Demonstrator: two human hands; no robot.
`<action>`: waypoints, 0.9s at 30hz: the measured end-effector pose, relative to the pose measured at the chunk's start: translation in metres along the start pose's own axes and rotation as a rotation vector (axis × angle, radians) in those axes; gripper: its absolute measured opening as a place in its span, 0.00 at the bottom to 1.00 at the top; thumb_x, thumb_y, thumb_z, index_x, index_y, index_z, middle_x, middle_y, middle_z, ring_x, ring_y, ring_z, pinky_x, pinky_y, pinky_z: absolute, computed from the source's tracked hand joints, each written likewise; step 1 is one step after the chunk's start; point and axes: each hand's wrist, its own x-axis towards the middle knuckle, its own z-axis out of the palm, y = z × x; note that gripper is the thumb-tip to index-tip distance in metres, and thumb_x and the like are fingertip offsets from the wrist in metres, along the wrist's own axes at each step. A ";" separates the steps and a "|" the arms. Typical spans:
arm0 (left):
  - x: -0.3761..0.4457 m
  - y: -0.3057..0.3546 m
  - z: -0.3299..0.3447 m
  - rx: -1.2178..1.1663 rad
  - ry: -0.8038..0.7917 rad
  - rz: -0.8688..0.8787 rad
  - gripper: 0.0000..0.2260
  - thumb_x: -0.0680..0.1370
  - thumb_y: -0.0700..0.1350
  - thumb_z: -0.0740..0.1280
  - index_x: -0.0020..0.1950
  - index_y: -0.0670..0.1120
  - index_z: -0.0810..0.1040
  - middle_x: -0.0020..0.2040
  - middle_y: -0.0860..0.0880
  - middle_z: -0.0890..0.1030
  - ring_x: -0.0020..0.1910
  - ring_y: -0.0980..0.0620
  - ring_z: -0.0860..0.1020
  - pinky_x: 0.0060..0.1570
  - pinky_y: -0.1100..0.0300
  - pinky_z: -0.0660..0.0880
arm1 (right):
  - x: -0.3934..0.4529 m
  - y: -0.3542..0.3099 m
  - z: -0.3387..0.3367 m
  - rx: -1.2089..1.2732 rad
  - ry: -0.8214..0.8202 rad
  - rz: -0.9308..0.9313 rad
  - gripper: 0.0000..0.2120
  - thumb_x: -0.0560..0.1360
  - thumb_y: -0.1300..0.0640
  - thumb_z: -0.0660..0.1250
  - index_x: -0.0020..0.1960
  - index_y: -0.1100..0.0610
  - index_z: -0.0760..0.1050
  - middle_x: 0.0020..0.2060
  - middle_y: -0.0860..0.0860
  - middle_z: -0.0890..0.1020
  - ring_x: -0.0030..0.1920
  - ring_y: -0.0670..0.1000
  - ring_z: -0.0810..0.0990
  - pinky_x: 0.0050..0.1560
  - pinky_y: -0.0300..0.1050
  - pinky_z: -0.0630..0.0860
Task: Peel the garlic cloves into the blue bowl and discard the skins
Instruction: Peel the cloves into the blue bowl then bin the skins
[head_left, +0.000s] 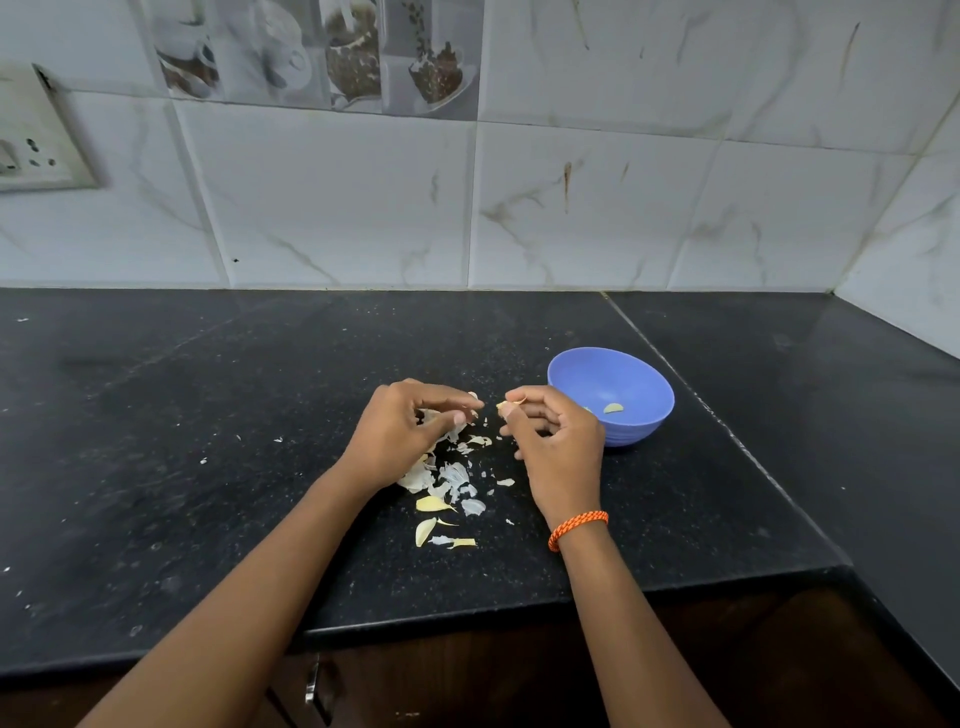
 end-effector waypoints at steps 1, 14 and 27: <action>0.000 0.001 0.000 0.021 0.006 0.016 0.08 0.81 0.47 0.76 0.58 0.57 0.89 0.50 0.63 0.88 0.56 0.62 0.83 0.54 0.70 0.74 | 0.000 0.001 0.000 -0.039 -0.012 -0.014 0.03 0.79 0.59 0.75 0.52 0.52 0.86 0.41 0.46 0.88 0.43 0.45 0.88 0.43 0.49 0.86; 0.004 -0.004 0.009 0.379 0.006 0.098 0.08 0.74 0.56 0.81 0.39 0.58 0.85 0.45 0.63 0.79 0.52 0.55 0.73 0.54 0.48 0.71 | -0.006 0.004 -0.005 -0.479 -0.149 -0.183 0.05 0.79 0.60 0.73 0.53 0.50 0.84 0.45 0.45 0.82 0.42 0.44 0.81 0.45 0.50 0.83; 0.003 -0.005 0.018 0.413 -0.209 0.169 0.16 0.82 0.46 0.72 0.67 0.62 0.83 0.64 0.62 0.82 0.71 0.57 0.70 0.72 0.52 0.60 | -0.006 -0.002 -0.007 -0.568 -0.153 -0.186 0.07 0.80 0.61 0.73 0.52 0.50 0.87 0.45 0.49 0.84 0.45 0.47 0.80 0.48 0.42 0.77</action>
